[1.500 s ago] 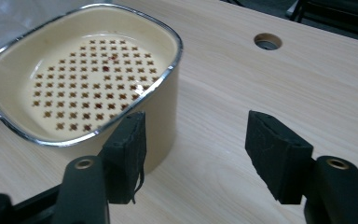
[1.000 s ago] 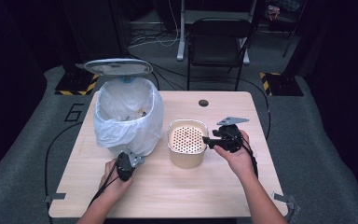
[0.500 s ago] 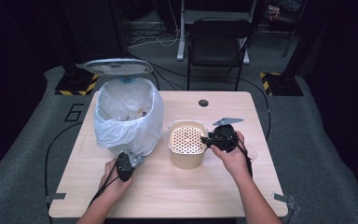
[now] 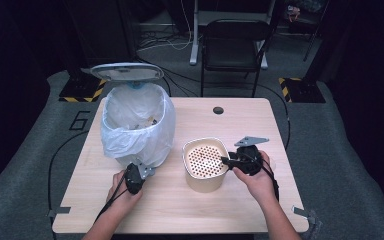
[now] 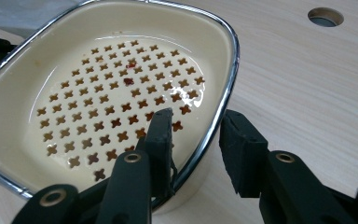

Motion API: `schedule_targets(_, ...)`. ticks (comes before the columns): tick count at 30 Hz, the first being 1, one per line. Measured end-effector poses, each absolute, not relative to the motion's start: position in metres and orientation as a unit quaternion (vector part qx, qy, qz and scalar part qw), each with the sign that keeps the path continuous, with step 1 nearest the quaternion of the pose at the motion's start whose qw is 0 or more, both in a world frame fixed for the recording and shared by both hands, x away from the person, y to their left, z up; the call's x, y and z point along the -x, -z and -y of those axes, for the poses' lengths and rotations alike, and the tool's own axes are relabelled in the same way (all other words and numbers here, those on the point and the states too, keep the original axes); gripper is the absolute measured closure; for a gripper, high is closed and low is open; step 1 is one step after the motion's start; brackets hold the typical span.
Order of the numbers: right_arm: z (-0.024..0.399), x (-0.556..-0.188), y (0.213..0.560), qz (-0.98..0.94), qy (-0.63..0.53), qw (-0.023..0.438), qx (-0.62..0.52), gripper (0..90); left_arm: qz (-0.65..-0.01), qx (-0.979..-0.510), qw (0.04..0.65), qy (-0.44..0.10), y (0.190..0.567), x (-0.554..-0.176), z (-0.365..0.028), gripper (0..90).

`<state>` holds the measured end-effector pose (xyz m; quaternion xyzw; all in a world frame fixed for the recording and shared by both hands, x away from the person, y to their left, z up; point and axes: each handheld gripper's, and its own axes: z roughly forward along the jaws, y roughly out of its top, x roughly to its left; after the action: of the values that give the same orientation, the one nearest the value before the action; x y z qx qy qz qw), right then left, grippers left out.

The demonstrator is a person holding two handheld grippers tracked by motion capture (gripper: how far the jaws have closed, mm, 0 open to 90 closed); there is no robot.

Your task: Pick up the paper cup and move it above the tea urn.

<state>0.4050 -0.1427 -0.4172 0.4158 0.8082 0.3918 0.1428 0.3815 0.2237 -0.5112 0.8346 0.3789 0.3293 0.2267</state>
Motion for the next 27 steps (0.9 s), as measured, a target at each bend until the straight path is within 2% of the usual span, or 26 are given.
schedule_targets(11, 0.147, -0.376, 0.418, -0.813, -0.389, 0.144, -0.410, 63.1, -0.379, -0.834, 0.226, -0.329, 0.511, -0.381, -0.224, 90.0)
schedule_targets(22, 0.149, -0.370, 0.418, -0.810, -0.393, 0.137, -0.413, 61.8, -0.380, -0.835, 0.228, -0.327, 0.511, -0.382, -0.224, 90.0)
schedule_targets(25, 0.150, -0.370, 0.417, -0.808, -0.398, 0.135, -0.412, 57.9, -0.380, -0.835, 0.228, -0.327, 0.511, -0.382, -0.224, 90.0)
schedule_targets(27, 0.153, -0.368, 0.413, -0.799, -0.413, 0.133, -0.417, 51.9, -0.380, -0.835, 0.227, -0.327, 0.511, -0.382, -0.224, 90.0)
